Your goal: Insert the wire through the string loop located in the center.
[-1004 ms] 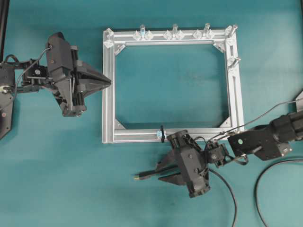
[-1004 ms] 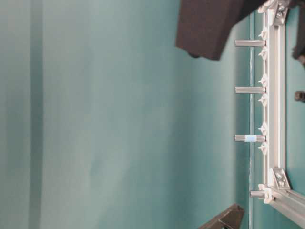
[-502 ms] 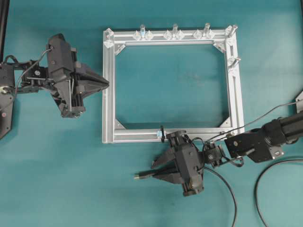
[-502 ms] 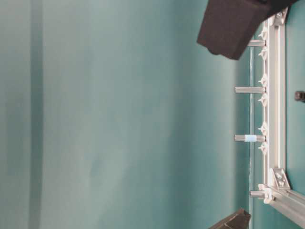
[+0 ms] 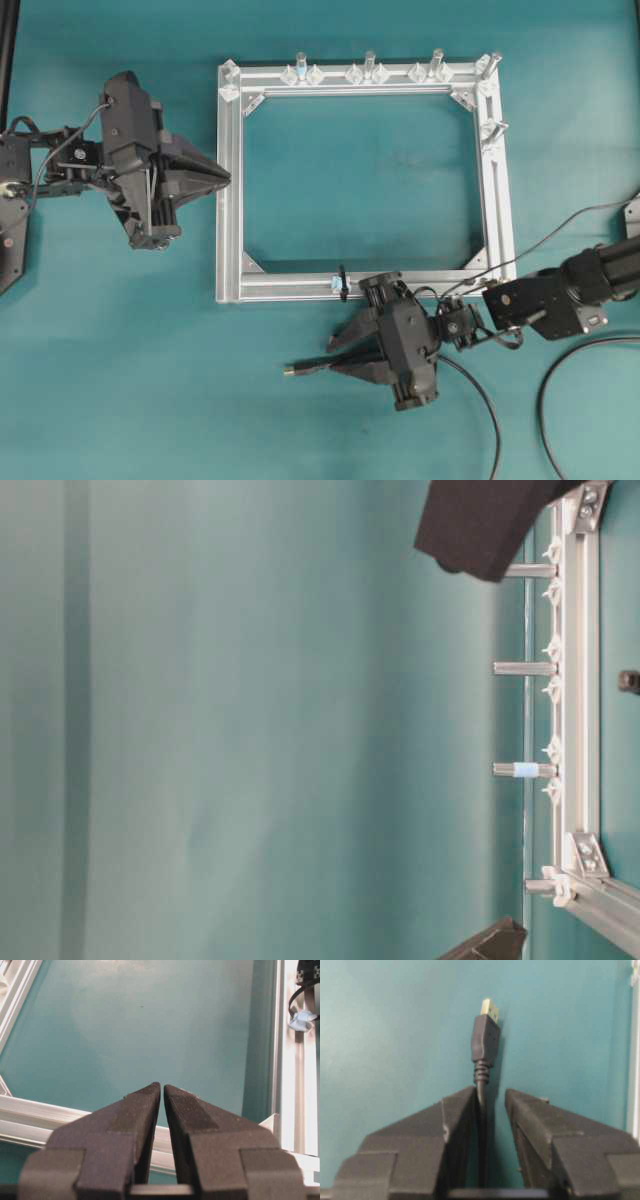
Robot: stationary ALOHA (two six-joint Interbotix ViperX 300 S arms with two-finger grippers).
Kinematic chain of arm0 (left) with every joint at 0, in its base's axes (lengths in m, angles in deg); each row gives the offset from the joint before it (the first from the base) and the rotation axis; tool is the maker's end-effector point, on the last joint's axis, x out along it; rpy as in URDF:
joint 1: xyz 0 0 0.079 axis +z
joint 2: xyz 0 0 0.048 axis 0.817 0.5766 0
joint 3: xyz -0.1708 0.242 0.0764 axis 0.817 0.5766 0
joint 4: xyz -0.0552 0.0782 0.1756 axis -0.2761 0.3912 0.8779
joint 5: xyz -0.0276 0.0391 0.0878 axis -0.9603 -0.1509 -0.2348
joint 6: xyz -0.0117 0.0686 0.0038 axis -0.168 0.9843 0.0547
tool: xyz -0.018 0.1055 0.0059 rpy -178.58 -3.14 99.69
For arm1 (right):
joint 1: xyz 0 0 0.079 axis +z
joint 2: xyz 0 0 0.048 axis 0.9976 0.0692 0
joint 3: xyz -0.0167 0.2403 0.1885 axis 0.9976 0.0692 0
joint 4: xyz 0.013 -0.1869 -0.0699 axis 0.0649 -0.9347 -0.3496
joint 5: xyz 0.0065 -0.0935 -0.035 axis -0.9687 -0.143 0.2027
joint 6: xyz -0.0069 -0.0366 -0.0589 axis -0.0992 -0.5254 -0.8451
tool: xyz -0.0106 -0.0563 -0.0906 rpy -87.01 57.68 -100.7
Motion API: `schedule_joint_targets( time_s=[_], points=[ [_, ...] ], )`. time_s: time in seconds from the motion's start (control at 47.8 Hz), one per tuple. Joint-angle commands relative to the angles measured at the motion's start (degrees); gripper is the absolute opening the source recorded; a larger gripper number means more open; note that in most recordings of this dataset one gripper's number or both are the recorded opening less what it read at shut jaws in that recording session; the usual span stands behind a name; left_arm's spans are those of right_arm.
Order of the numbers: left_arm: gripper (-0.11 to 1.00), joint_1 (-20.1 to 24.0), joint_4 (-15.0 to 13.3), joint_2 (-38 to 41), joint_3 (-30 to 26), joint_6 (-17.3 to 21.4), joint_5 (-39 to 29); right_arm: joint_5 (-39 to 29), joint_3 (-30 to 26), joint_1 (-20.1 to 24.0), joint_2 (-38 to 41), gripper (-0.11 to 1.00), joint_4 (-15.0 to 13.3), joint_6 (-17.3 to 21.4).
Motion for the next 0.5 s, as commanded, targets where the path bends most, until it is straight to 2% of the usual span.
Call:
schedule_joint_targets(
  time_s=[0.0, 0.042, 0.167, 0.481],
  points=[
    [0.17, -0.09, 0.09, -0.62, -1.23, -0.53, 0.18, -0.7, 0.44, 0.18, -0.88, 0.36, 0.09, 0.79],
    [0.17, -0.18, 0.09, -0.7, -1.32, -0.44, 0.18, -1.23, 0.35, 0.18, -0.97, 0.32, -0.09, 0.79],
    [0.17, -0.18, 0.09, -0.7, -1.32, -0.44, 0.18, -2.46, 0.26, 0.62, -0.88, 0.08, -0.53, 0.88],
    [0.17, -0.18, 0.09, -0.7, -1.41, -0.44, 0.26, -3.08, -0.09, 1.32, -0.88, 0.07, -0.53, 0.97]
  ],
)
